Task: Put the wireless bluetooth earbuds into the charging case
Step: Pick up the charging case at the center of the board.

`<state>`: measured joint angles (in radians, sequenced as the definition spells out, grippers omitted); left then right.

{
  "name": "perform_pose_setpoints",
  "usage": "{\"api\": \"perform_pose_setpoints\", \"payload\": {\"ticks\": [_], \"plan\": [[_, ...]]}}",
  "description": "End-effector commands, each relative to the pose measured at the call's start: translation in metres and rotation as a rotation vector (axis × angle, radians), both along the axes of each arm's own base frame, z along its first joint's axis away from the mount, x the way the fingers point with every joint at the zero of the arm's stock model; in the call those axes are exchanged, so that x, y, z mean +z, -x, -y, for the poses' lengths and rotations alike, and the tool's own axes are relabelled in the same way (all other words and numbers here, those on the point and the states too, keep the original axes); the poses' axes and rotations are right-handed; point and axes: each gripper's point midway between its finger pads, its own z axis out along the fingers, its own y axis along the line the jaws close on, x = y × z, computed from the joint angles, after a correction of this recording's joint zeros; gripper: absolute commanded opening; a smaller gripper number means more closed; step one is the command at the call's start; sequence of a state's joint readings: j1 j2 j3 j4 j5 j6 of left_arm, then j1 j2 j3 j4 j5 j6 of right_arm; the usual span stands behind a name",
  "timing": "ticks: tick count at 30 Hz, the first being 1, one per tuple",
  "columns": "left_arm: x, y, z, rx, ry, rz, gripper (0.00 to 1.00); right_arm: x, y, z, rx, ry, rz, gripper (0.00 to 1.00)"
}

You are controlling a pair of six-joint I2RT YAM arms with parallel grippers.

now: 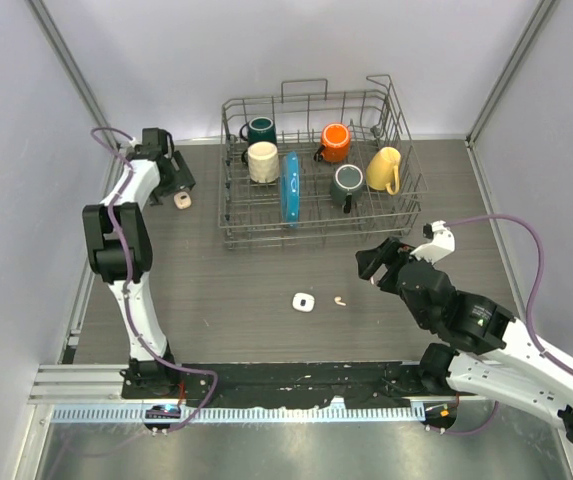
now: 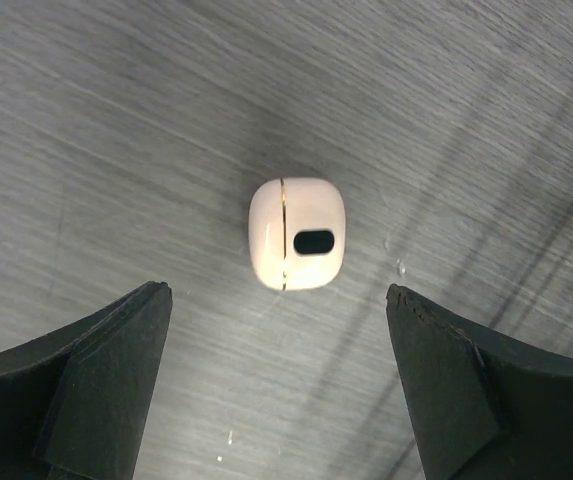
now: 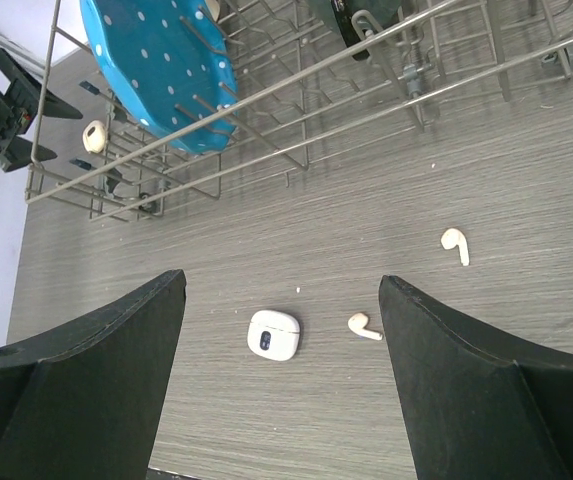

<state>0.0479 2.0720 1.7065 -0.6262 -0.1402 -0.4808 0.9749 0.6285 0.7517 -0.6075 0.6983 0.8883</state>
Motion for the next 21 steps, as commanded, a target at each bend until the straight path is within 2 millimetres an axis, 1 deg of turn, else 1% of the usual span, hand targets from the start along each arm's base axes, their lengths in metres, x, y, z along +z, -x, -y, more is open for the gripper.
{"api": "perform_pose_setpoints", "payload": {"ticks": [1,3,5,10,14,19,21], "plan": [[-0.002,-0.021,0.004,-0.031,0.021,0.017,0.92,0.02,-0.006,0.001,-0.023,-0.015,0.043,0.84],[-0.004,-0.027,0.005,-0.036,0.023,0.014,0.88,0.019,-0.007,0.001,-0.027,-0.011,0.041,0.84],[-0.016,-0.028,0.005,-0.043,0.028,-0.01,0.87,0.019,-0.007,0.001,-0.025,-0.007,0.039,0.84],[-0.028,-0.027,0.006,-0.05,0.03,-0.033,0.85,0.019,-0.008,0.0,-0.028,-0.001,0.037,0.84],[-0.034,-0.027,0.005,-0.061,0.022,-0.041,0.82,0.017,-0.009,-0.002,-0.025,0.007,0.031,0.84],[-0.043,-0.028,0.004,-0.079,0.012,-0.058,0.81,0.017,-0.009,-0.004,-0.021,0.009,0.028,0.84],[-0.045,-0.029,0.004,-0.09,0.007,-0.061,0.78,0.017,-0.009,-0.004,-0.018,0.009,0.026,0.84]]}}
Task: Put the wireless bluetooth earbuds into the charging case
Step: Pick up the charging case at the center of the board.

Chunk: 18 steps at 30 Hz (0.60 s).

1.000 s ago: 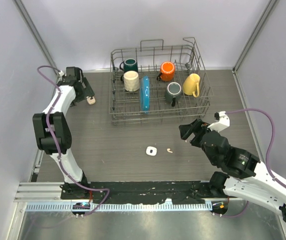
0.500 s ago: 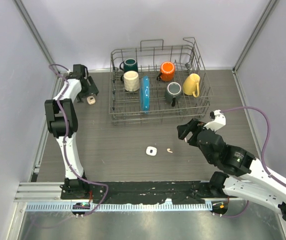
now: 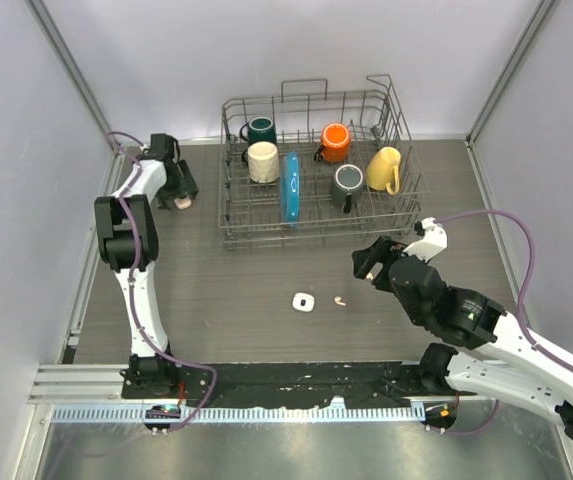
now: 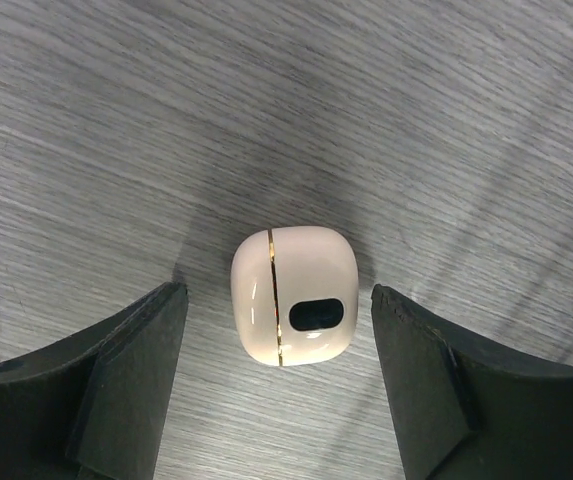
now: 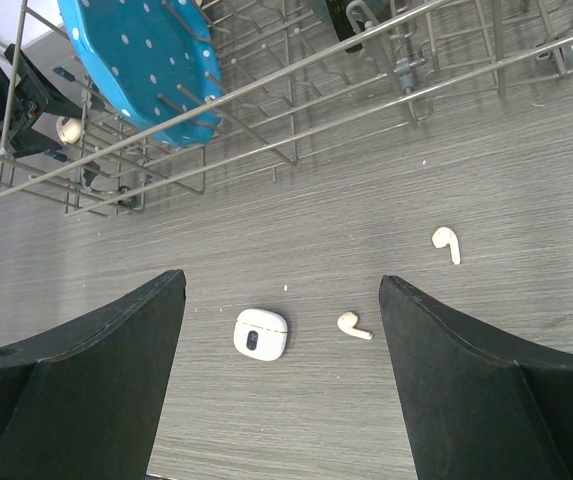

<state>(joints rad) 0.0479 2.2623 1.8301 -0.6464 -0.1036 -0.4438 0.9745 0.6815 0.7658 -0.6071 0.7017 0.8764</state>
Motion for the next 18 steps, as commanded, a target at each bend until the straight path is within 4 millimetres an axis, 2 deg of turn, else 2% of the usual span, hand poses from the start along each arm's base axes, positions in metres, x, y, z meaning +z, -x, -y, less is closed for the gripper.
{"api": "perform_pose_setpoints", "payload": {"ticks": [1,8,15,18], "plan": [[0.007,-0.01,0.001,-0.045,-0.01,0.026,0.77,0.022,-0.005,0.001,-0.02,-0.034,0.044,0.84],[0.0,-0.002,0.001,-0.078,-0.02,0.014,0.69,0.021,-0.004,0.002,-0.025,-0.041,0.045,0.84],[-0.004,0.006,-0.001,-0.104,-0.033,0.016,0.7,0.02,-0.005,0.001,-0.023,-0.035,0.042,0.84],[-0.006,0.007,0.0,-0.115,-0.035,0.009,0.68,0.02,-0.005,0.001,-0.024,-0.037,0.041,0.84]]}}
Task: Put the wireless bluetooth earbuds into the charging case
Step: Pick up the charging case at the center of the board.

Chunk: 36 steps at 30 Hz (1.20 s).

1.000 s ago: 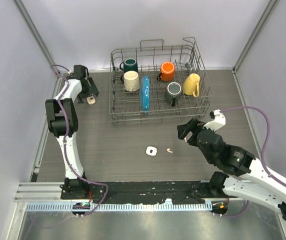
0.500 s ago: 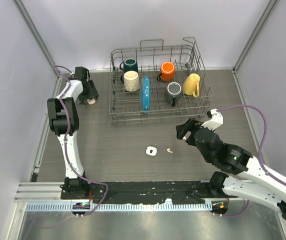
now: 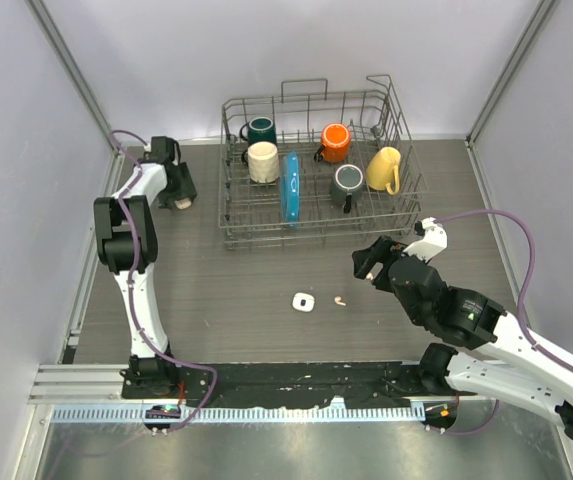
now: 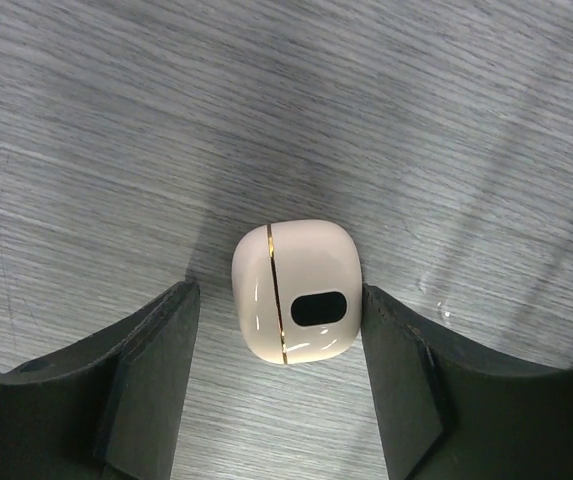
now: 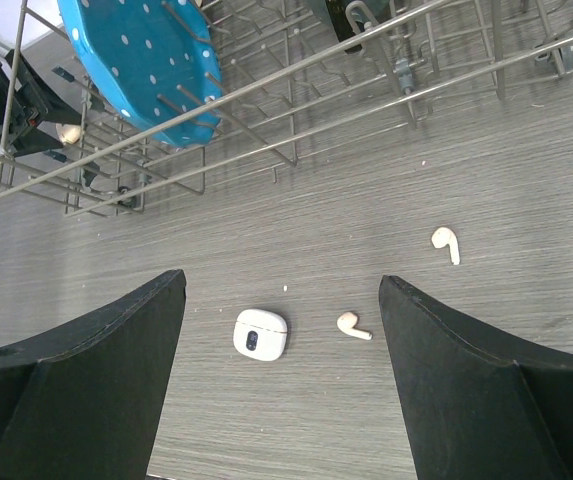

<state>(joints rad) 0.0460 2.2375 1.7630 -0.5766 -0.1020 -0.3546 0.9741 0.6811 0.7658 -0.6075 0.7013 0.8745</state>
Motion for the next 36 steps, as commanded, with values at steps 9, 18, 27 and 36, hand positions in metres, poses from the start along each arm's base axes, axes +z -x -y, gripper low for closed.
{"api": "perform_pose_setpoints", "payload": {"ticks": [9,18,27,36], "plan": [[-0.002,0.005,0.008,-0.064,0.037,0.002,0.48,0.02,-0.003,0.002,-0.025,-0.052,0.044,0.84],[0.033,0.014,0.014,-0.081,0.05,0.063,0.01,0.022,-0.003,0.002,-0.024,-0.062,0.046,0.84],[0.112,0.056,0.019,-0.063,0.063,0.268,0.0,0.023,-0.001,0.003,-0.018,-0.071,0.049,0.84],[0.167,0.119,0.047,-0.145,0.167,0.43,0.0,0.024,0.0,0.004,-0.017,-0.08,0.053,0.84]]}}
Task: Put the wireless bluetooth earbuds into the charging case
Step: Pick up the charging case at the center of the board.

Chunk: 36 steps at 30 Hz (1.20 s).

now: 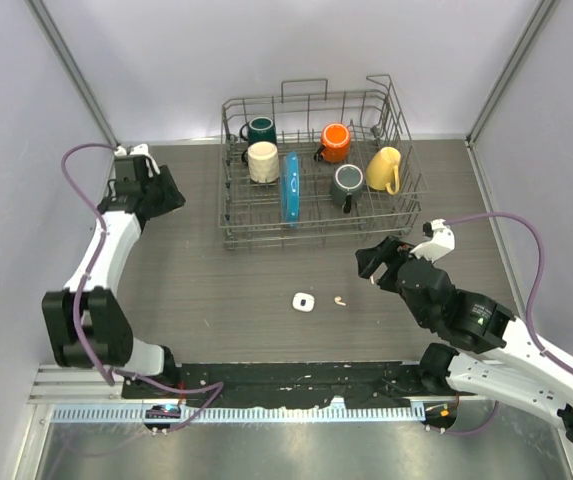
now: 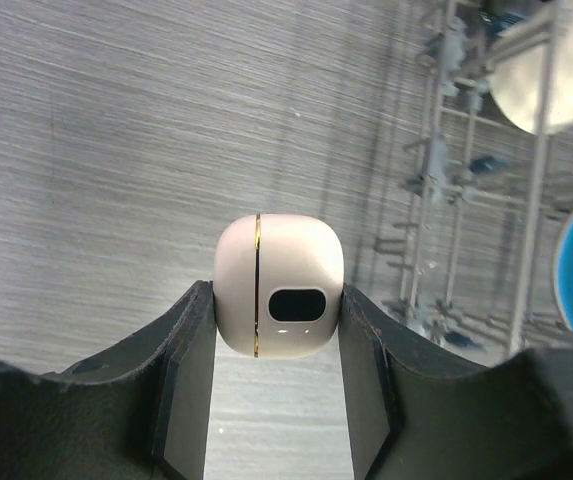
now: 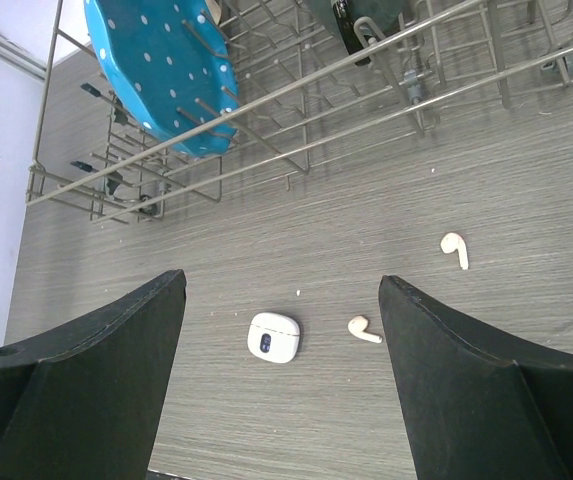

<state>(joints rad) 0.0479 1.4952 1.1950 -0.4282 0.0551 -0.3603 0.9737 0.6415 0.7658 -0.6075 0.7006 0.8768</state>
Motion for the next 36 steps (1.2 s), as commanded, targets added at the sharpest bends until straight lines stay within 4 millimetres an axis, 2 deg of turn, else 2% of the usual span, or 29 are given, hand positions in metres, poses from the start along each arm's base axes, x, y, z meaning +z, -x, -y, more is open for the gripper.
{"api": "perform_pose_setpoints", "payload": {"ticks": [1,3,4,7,8,13,14,19,25,30,36], "plan": [[0.04,0.021,0.015,-0.061,0.045,0.136,0.0,0.016,-0.002,0.001,-0.016,-0.045,0.032,0.84],[0.052,0.033,0.017,-0.082,0.034,0.165,0.0,0.015,-0.002,0.001,-0.017,-0.051,0.03,0.84],[0.068,0.042,0.019,-0.095,0.033,0.203,0.0,0.014,-0.002,0.001,-0.019,-0.047,0.031,0.84],[0.086,0.056,0.028,-0.148,0.05,0.259,0.0,0.013,-0.003,0.001,-0.023,-0.044,0.028,0.84],[0.099,0.063,0.032,-0.163,0.054,0.302,0.0,0.013,-0.003,0.0,-0.02,-0.042,0.026,0.84],[0.131,0.086,0.042,-0.223,0.054,0.427,0.0,0.014,-0.004,-0.005,-0.003,-0.041,0.02,0.84],[0.144,0.095,0.047,-0.257,0.058,0.471,0.0,0.014,-0.003,-0.006,0.001,-0.042,0.017,0.83],[0.173,0.114,0.071,-0.397,0.095,0.618,0.0,0.014,-0.004,-0.008,-0.002,-0.062,0.016,0.84],[0.19,0.134,0.097,-0.567,0.131,0.704,0.0,0.017,-0.003,-0.012,0.007,-0.088,0.013,0.84],[0.196,0.148,0.112,-0.672,0.144,0.763,0.0,0.02,-0.003,-0.012,0.008,-0.094,0.016,0.83],[0.213,0.175,0.134,-0.839,0.169,0.846,0.0,0.023,-0.002,-0.013,0.012,-0.109,0.017,0.84]]}}
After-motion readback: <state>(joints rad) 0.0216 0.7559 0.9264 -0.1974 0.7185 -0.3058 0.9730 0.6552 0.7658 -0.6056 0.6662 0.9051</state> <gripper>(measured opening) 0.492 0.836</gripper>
